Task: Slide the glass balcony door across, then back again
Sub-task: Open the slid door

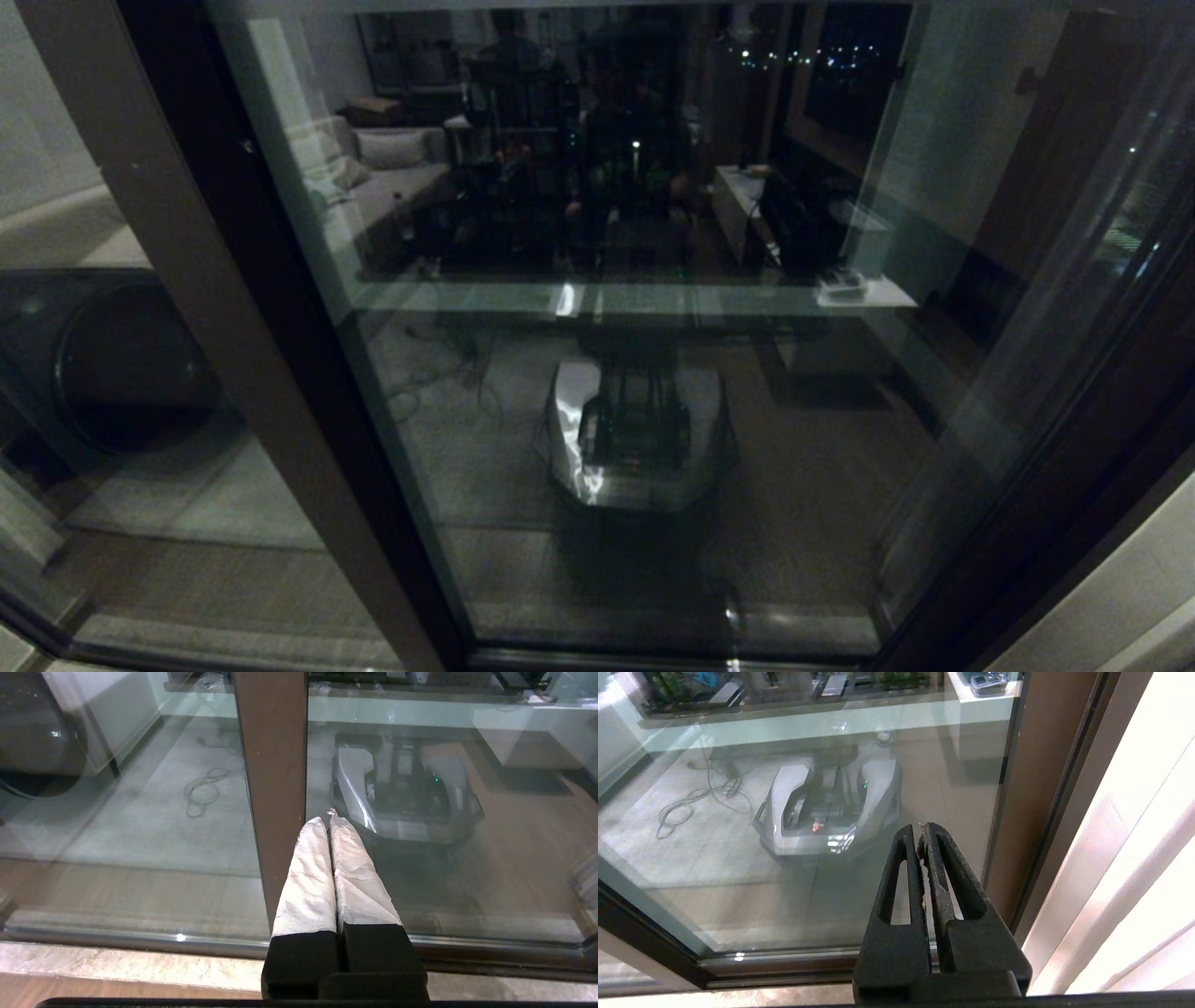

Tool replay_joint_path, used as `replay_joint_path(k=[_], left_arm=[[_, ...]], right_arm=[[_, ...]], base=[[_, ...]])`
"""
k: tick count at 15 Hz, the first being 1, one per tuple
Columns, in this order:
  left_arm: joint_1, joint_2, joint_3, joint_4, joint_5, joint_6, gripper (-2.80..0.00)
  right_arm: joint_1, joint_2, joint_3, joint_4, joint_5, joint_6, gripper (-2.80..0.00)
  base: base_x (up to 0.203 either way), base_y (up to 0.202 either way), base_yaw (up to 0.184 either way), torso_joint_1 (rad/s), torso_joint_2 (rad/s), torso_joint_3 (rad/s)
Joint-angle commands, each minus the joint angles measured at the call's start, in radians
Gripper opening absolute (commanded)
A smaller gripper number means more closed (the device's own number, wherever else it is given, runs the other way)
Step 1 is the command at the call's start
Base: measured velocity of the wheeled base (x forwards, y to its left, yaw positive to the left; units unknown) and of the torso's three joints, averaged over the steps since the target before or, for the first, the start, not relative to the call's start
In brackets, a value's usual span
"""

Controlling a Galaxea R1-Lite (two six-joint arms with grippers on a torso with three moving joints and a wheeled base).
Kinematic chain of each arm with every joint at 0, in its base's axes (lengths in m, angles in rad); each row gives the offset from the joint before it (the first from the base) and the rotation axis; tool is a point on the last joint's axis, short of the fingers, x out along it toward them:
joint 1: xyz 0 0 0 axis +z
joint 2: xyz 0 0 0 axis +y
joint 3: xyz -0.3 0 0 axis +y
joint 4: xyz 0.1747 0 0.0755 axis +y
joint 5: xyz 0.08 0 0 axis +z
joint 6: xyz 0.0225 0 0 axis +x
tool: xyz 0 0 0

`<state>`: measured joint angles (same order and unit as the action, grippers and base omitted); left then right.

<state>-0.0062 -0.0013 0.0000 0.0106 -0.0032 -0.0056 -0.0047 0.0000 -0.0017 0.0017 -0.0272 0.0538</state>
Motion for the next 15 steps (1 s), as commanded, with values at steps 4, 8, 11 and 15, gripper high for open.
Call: replay_joint_path(k=[4,8,11,15], left_arm=[[0.000,0.000,0.002,0.000,0.000,-0.001,-2.80],[0.000,0.000,0.002,0.000,0.000,-0.001,-2.80],[0.000,0.000,0.002,0.000,0.000,-0.001,-2.80],[0.000,0.000,0.002,0.000,0.000,-0.001,-2.80]], right_arm=[[0.000,0.002,0.000,0.000,0.000,0.000,-2.80],[0.000,0.000,-0.001,0.000,0.000,-0.005,-2.80],[0.000,0.000,-0.007,0.007,-0.002,-0.015,-2.80],[0.000,0.103,-0.270,0.190,0.030,0.032,-2.80]], base=[[0.000,0.000,0.000,0.000,0.00,0.000],[0.000,0.000,0.000,0.000,0.00,0.000],[0.000,0.000,0.000,0.000,0.00,0.000],[0.000,0.000,0.000,0.000,0.00,0.000]])
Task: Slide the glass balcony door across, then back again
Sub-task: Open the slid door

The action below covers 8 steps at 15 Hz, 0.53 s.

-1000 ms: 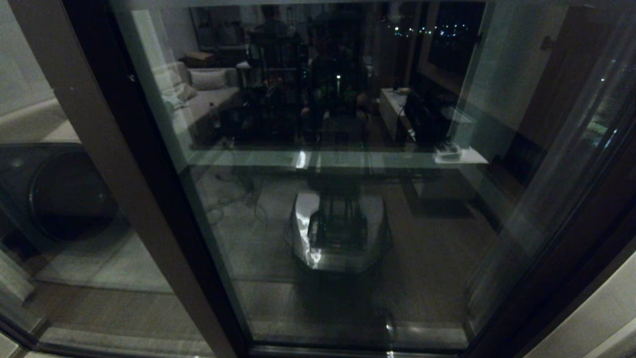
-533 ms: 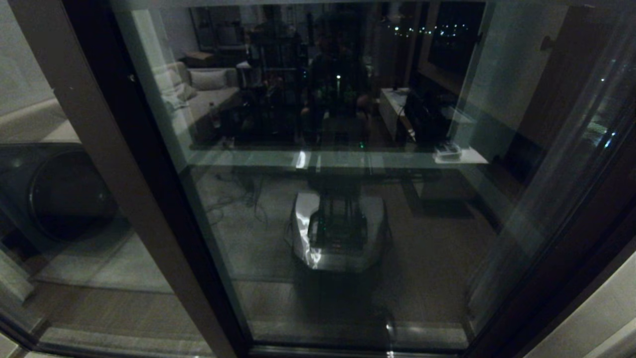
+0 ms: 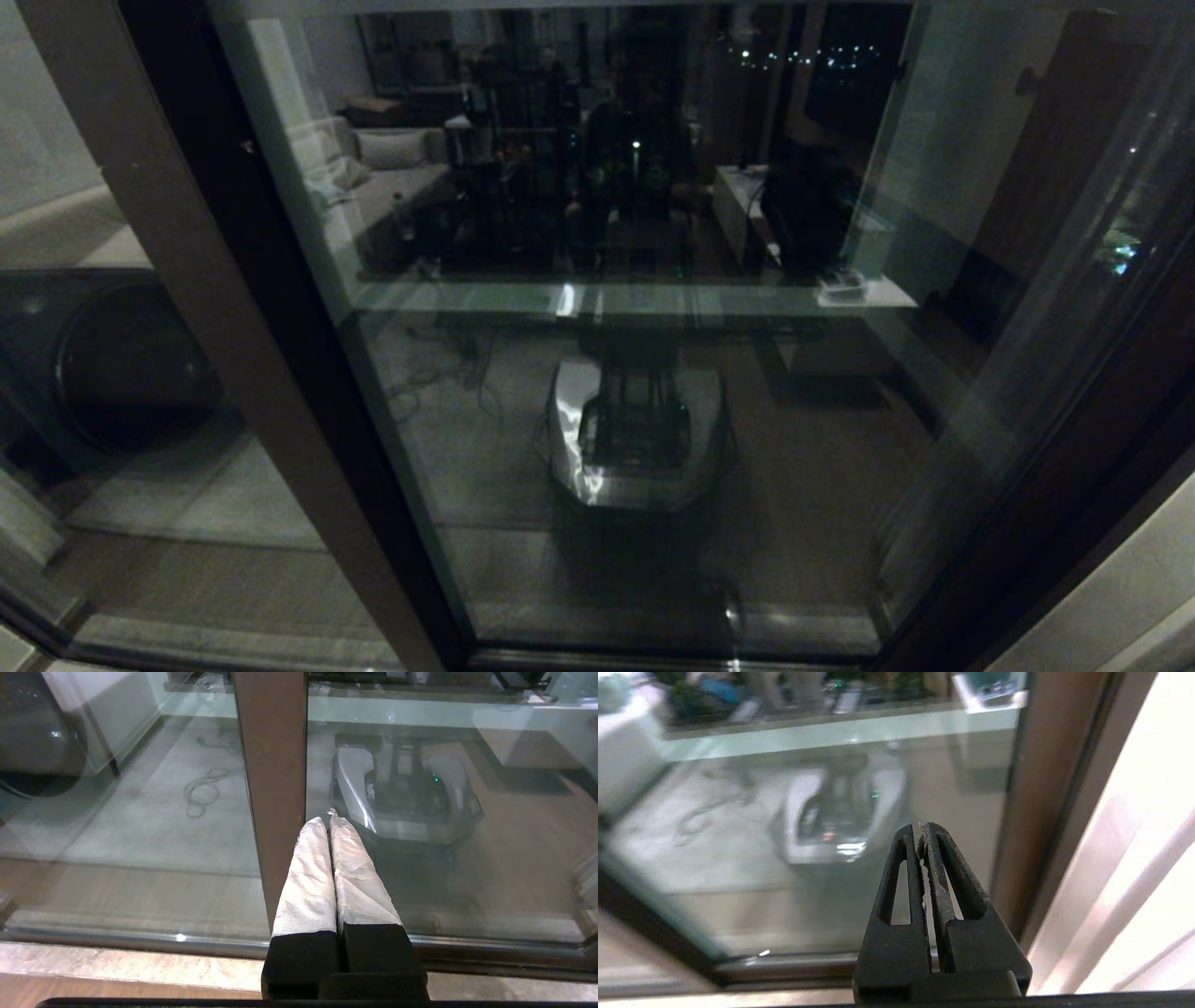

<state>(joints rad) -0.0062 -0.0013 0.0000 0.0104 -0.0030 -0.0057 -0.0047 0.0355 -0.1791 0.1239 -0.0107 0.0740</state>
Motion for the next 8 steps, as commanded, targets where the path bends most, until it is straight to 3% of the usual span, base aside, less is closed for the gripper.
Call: replay_joint_path(k=[1,5,8], left_arm=[[0.000,0.000,0.002,0.000,0.000,0.000,-2.80],[0.000,0.000,0.002,0.000,0.000,0.000,-2.80],[0.000,0.000,0.002,0.000,0.000,0.000,-2.80]], right_arm=[[0.000,0.103,-0.117,0.107,0.041,0.020,-2.80],[-0.002,0.281,-0.239,0.119,0.047,0.010,-2.80],[-0.007,0.540,-0.504,0.156,-0.013,-0.012,-2.80]], base=[[0.000,0.000,0.000,0.000,0.00,0.000],[0.000,0.000,0.000,0.000,0.00,0.000],[0.000,0.000,0.000,0.000,0.00,0.000]])
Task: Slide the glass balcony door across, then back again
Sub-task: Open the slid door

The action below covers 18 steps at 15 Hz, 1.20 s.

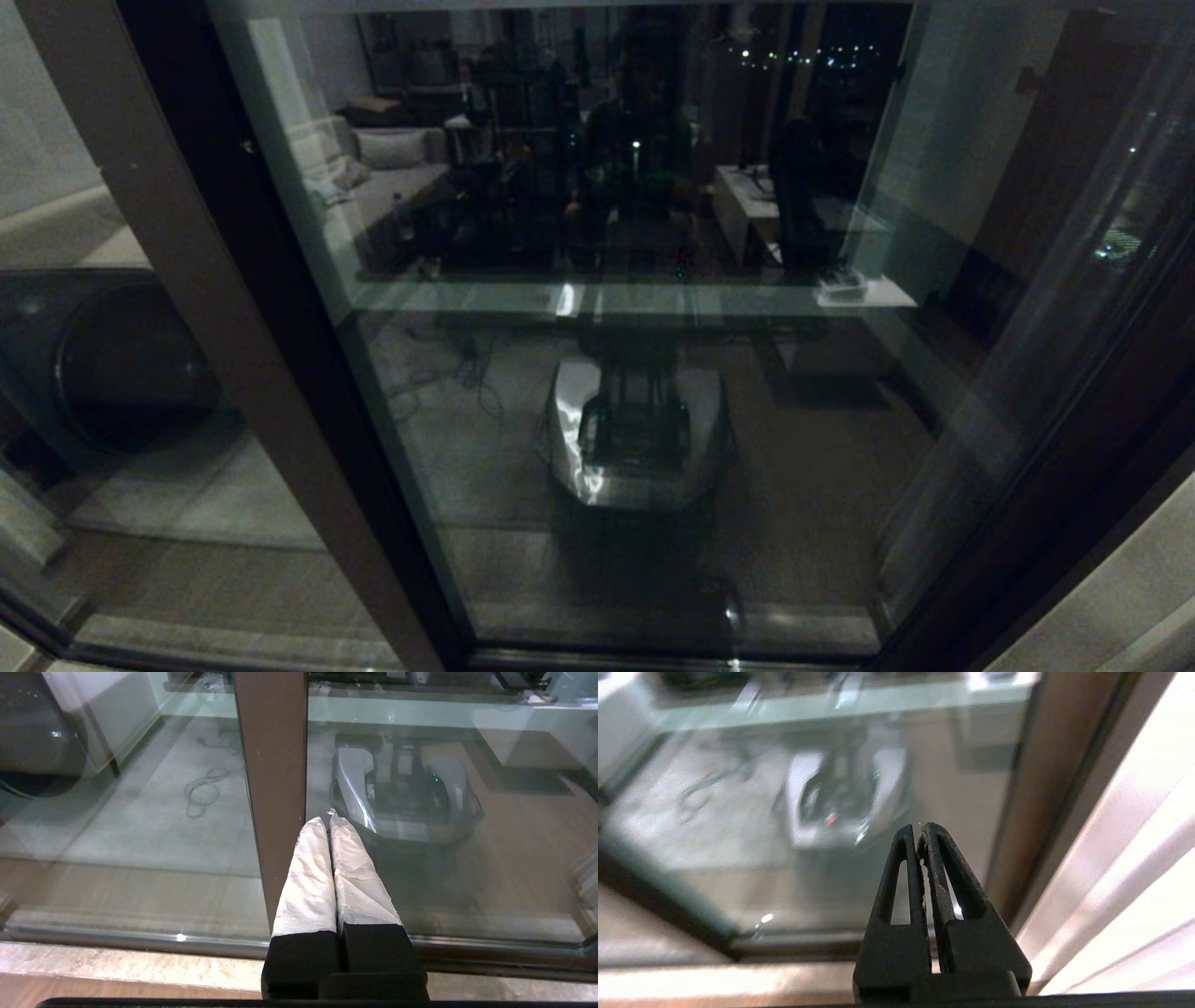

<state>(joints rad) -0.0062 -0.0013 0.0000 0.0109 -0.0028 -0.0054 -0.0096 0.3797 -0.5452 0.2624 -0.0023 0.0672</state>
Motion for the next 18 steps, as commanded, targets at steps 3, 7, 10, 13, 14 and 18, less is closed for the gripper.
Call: replay_joint_path(k=[3,7,10,13,14,18], left_arm=[[0.000,0.000,0.002,0.000,0.000,-0.001,-2.80],[0.000,0.000,0.002,0.000,0.000,-0.001,-2.80],[0.000,0.000,0.002,0.000,0.000,-0.001,-2.80],[0.000,0.000,0.002,0.000,0.000,-0.001,-2.80],[0.000,0.000,0.002,0.000,0.000,-0.001,-2.80],[0.000,0.000,0.002,0.000,0.000,-0.001,-2.80]], right_arm=[[-0.004,0.451,-0.442,0.154,-0.085,-0.019,-2.80],[-0.007,0.683,-0.658,0.356,-0.238,-0.031,-2.80],[-0.099,0.765,-0.780,0.460,-0.260,-0.115,-2.80],[-0.180,0.829,-0.876,0.470,-0.260,-0.135,-2.80],[-0.204,0.838,-0.879,0.466,-0.260,-0.134,-2.80],[-0.321,0.921,-0.871,0.302,-0.220,-0.136,-2.80]], base=[[0.000,0.000,0.000,0.000,0.00,0.000],[0.000,0.000,0.000,0.000,0.00,0.000],[0.000,0.000,0.000,0.000,0.00,0.000],[0.000,0.000,0.000,0.000,0.00,0.000],[0.000,0.000,0.000,0.000,0.00,0.000],[0.000,0.000,0.000,0.000,0.00,0.000]])
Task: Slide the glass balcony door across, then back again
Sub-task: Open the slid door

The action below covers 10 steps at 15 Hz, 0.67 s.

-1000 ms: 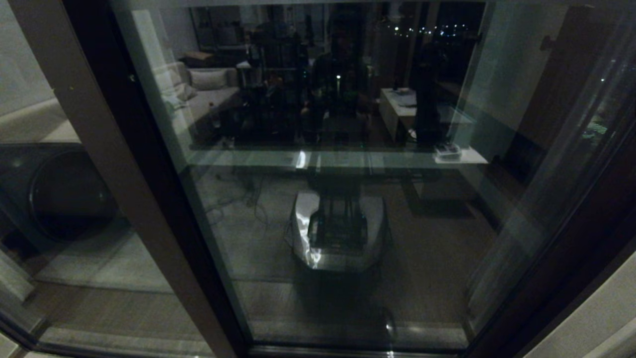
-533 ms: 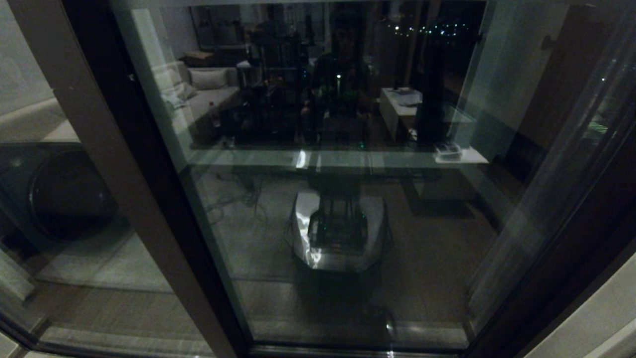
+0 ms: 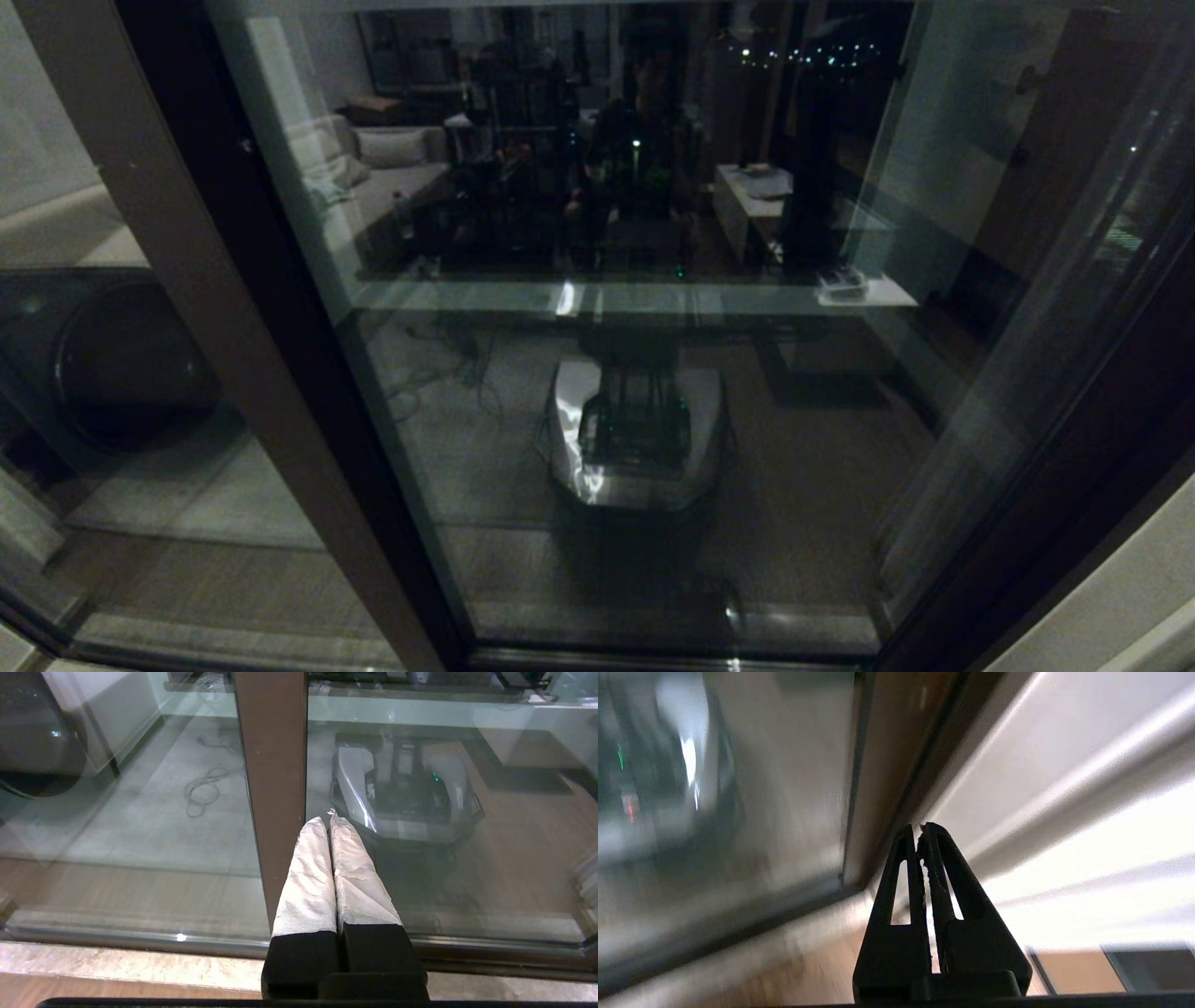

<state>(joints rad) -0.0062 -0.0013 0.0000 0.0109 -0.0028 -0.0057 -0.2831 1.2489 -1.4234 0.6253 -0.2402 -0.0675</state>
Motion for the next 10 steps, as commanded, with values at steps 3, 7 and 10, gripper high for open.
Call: replay_joint_path(k=[3,7,10], left_arm=[[0.000,0.000,0.002,0.000,0.000,0.000,-2.80],[0.000,0.000,0.002,0.000,0.000,0.000,-2.80],[0.000,0.000,0.002,0.000,0.000,0.000,-2.80]], right_arm=[[-0.198,0.144,0.008,-0.194,0.169,-0.034,-2.80],[-0.341,0.173,-0.014,-0.258,0.477,-0.054,-2.80],[-0.403,0.204,-0.057,-0.266,0.532,-0.075,-2.80]], base=[[0.000,0.000,0.000,0.000,0.00,0.000],[0.000,0.000,0.000,0.000,0.00,0.000],[0.000,0.000,0.000,0.000,0.00,0.000]])
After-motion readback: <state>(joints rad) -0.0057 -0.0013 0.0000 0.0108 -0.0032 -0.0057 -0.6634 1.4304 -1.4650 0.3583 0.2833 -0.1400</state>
